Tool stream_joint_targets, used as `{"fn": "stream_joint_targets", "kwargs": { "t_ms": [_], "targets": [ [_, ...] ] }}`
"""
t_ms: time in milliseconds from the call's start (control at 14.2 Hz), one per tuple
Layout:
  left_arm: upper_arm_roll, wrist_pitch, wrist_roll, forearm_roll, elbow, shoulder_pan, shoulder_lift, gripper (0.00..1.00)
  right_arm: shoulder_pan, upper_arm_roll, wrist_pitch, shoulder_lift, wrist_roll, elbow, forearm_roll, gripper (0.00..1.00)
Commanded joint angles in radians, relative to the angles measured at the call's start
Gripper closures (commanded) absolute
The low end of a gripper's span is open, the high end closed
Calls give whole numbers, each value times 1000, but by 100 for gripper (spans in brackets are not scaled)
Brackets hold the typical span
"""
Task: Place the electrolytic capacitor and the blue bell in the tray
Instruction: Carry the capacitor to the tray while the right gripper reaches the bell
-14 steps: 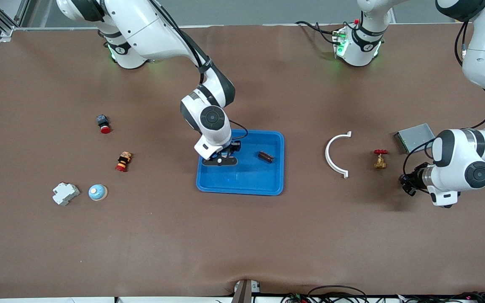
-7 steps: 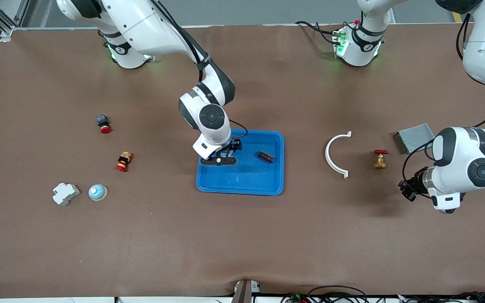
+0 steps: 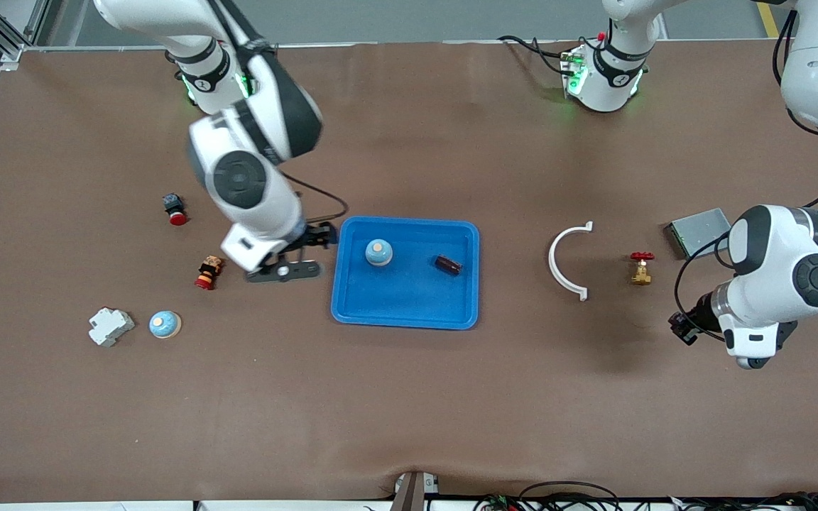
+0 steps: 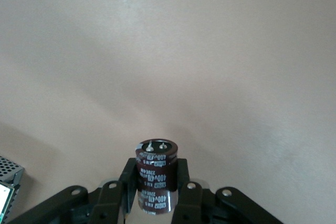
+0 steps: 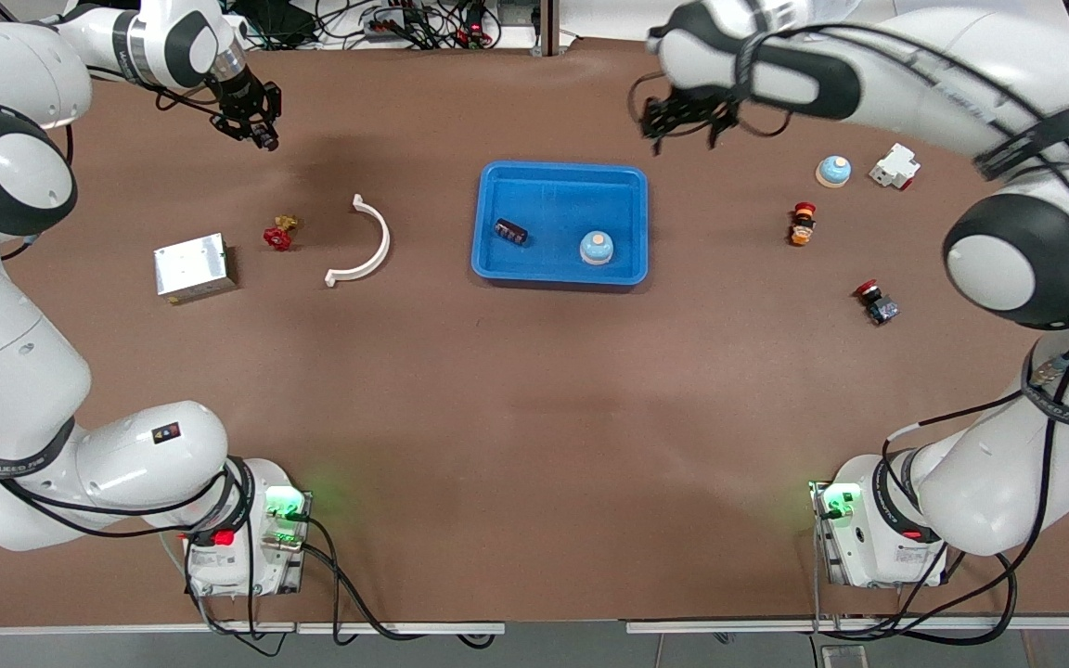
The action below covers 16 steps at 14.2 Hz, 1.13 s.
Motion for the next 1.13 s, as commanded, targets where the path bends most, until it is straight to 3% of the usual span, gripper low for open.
{"fn": "stream_joint_targets", "kwargs": {
  "t_ms": [0, 282, 494, 1059],
  "targets": [
    [-48, -29, -49, -25, 4, 1, -19, 100, -124, 15, -18, -38, -220, -30, -8, 0],
    [-133, -60, -196, -24, 1, 3, -27, 100, -285, 15, -9, -28, -544, -30, -17, 0],
    [-187, -92, -284, -16, -8, 1, -29, 100, -334, 16, 52, 4, -600, -30, -118, 0],
    [-311, -177, -486, -13, -8, -3, -44, 100, -457, 16, 253, 133, -816, -65, -120, 0]
  ]
}}
